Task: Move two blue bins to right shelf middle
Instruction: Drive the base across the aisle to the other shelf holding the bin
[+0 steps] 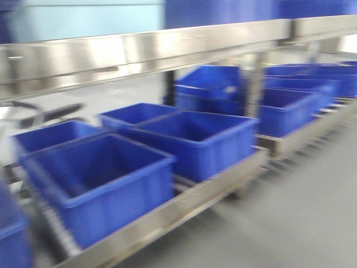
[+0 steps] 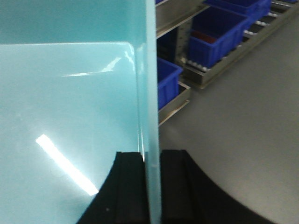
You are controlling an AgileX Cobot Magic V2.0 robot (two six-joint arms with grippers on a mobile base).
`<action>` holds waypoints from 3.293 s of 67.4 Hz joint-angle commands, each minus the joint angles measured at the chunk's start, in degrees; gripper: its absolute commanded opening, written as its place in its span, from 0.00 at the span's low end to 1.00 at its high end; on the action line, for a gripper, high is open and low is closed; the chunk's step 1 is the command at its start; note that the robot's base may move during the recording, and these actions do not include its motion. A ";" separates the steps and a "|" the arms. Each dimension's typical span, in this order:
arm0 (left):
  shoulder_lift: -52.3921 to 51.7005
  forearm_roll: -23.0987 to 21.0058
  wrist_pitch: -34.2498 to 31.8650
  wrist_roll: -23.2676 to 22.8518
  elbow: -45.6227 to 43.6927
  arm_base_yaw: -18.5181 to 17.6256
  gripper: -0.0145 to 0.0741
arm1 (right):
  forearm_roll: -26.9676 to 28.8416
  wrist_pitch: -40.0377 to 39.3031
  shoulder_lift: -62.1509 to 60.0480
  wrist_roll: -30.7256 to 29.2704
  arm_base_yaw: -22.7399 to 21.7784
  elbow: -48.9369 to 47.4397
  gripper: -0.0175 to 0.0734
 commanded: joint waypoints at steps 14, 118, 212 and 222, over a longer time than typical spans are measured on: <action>-0.68 0.09 -2.32 0.55 -0.71 -0.59 0.04 | -2.35 -1.97 -0.42 -0.11 0.03 -0.44 0.01; -0.68 1.17 -2.31 0.55 -0.71 -0.59 0.04 | -2.24 -1.97 -0.42 -0.11 0.03 -0.44 0.01; -0.68 1.15 -2.45 0.55 -0.71 -0.59 0.04 | -2.25 -2.07 -0.42 -0.11 0.03 -0.44 0.01; -0.68 1.15 -2.45 0.55 -0.71 -0.59 0.04 | -2.25 -2.07 -0.42 -0.11 0.03 -0.44 0.01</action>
